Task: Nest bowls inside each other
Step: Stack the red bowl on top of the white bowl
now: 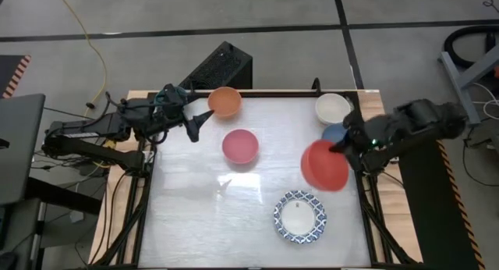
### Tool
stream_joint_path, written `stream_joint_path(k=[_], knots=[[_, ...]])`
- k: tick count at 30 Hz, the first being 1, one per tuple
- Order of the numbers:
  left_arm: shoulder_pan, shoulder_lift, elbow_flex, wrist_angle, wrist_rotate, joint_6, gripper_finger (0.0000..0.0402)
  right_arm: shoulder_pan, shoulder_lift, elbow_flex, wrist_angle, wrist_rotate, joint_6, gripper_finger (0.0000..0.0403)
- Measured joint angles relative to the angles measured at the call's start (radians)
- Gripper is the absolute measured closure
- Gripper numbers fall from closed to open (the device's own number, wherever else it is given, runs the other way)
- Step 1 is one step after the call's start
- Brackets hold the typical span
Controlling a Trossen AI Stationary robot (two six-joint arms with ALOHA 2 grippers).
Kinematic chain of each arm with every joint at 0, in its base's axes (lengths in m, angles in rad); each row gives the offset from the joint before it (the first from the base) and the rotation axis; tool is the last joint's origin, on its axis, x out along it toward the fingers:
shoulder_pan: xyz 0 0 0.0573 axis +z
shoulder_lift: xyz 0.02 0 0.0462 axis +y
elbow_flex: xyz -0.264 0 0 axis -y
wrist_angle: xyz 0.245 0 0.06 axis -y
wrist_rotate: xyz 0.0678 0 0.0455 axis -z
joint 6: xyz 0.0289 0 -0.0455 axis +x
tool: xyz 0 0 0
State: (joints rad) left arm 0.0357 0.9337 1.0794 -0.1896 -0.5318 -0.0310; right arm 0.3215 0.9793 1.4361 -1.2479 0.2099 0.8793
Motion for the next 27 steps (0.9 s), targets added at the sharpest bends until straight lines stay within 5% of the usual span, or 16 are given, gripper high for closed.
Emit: stream_joint_path(k=[7, 14, 22, 27], knots=[[0.001, 0.000, 0.000, -0.007, -0.001, -0.015, 0.0084, 0.163, 0.058, -0.003, -0.004, 0.076, 0.085, 0.0396], [0.001, 0.000, 0.000, -0.026, -0.002, -0.039, 0.0084, 0.194, 0.045, -0.002, 0.047, 0.134, 0.059, 0.0395], [0.001, 0.000, 0.000, -0.042, -0.003, -0.088, 0.0084, 0.188, 0.041, -0.221, 0.534, 0.014, -0.050, 0.0397], [0.001, 0.000, 0.000, -0.047, 0.003, -0.109, 0.0084, 0.180, 0.007, -0.402, 0.673, -0.036, 0.026, 0.0397]])
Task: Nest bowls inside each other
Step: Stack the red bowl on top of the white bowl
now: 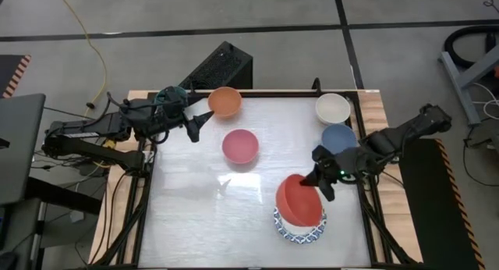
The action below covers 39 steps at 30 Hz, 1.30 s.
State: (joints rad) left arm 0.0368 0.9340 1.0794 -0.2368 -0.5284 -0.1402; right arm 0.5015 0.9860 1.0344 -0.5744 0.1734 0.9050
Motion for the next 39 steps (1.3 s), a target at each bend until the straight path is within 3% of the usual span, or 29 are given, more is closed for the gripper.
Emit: stream_joint_path(k=[7, 14, 29, 39], knots=[[0.000, 0.000, 0.000, -0.017, -0.002, -0.003, 0.0084, 0.003, -0.074, -0.188, 0.178, -0.018, 0.121, 0.0397], [0.000, 0.000, 0.000, -0.028, -0.007, -0.004, 0.0084, 0.009, -0.030, -0.278, 0.153, -0.041, 0.214, 0.0397], [0.000, 0.000, 0.000, -0.114, -0.035, -0.045, 0.0084, 0.040, 0.150, -0.276, 0.080, -0.083, 0.241, 0.0397], [0.000, 0.000, 0.000, -0.116, -0.036, -0.048, 0.0084, 0.038, 0.231, -0.179, -0.112, -0.089, 0.206, 0.0397]])
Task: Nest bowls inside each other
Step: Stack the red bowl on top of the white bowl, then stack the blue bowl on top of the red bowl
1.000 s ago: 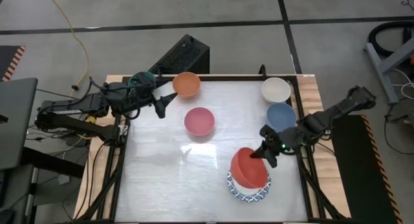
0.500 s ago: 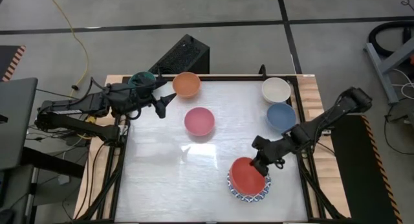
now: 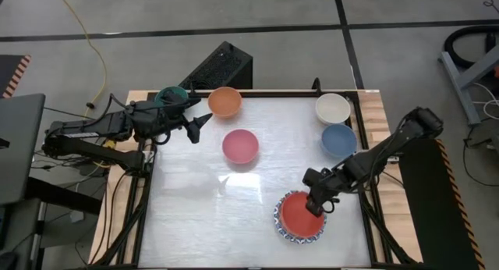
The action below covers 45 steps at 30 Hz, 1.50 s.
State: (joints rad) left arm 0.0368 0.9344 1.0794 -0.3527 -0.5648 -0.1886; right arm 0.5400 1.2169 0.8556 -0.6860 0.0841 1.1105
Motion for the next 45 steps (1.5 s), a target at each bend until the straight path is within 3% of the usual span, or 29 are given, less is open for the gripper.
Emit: stream_joint_path(k=[20, 26, 36, 41, 45], knots=[[0.000, 0.000, 0.000, 0.002, -0.030, 0.000, 0.0084, -0.026, 0.111, 0.008, -0.027, -0.007, -0.044, 0.0380], [0.000, 0.000, 0.000, -0.002, -0.030, 0.000, 0.0084, -0.024, 0.111, 0.008, -0.023, -0.008, -0.046, 0.0328], [0.000, 0.000, 0.000, -0.002, -0.021, 0.012, 0.0084, -0.032, 0.061, 0.008, 0.085, -0.039, -0.065, 0.0194], [0.000, 0.000, 0.000, -0.002, -0.017, 0.012, 0.0084, -0.055, -0.037, 0.008, 0.037, 0.012, -0.057, 0.0176], [0.000, 0.000, 0.000, -0.003, -0.017, 0.011, 0.0084, -0.104, -0.115, 0.009, -0.160, 0.054, 0.004, 0.0184]])
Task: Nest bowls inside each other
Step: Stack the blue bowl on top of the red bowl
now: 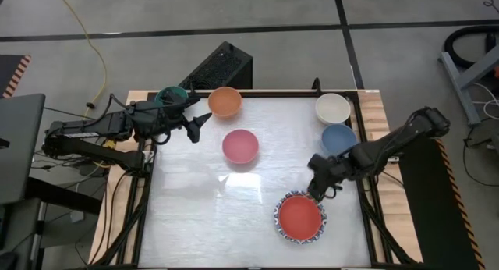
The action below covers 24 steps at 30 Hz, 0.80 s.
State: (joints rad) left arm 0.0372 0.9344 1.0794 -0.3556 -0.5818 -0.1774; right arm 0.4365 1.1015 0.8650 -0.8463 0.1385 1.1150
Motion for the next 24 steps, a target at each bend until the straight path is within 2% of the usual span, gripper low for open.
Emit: stream_joint_path(k=[4, 8, 17, 24], knots=[[0.000, 0.000, 0.000, -0.014, 0.000, -0.001, 0.0084, -0.071, -0.046, 0.000, -0.257, 0.048, 0.025, 0.0194], [0.000, 0.000, 0.000, -0.021, 0.000, -0.001, 0.0084, -0.157, -0.058, 0.000, -0.387, 0.084, -0.071, 0.0197], [0.000, 0.000, 0.000, -0.021, -0.003, -0.002, 0.0084, -0.376, 0.010, 0.000, -0.422, 0.104, -0.344, 0.0195], [0.000, 0.000, 0.000, -0.022, -0.005, -0.003, 0.0084, -0.537, 0.084, -0.001, -0.393, 0.137, -0.460, 0.0170]])
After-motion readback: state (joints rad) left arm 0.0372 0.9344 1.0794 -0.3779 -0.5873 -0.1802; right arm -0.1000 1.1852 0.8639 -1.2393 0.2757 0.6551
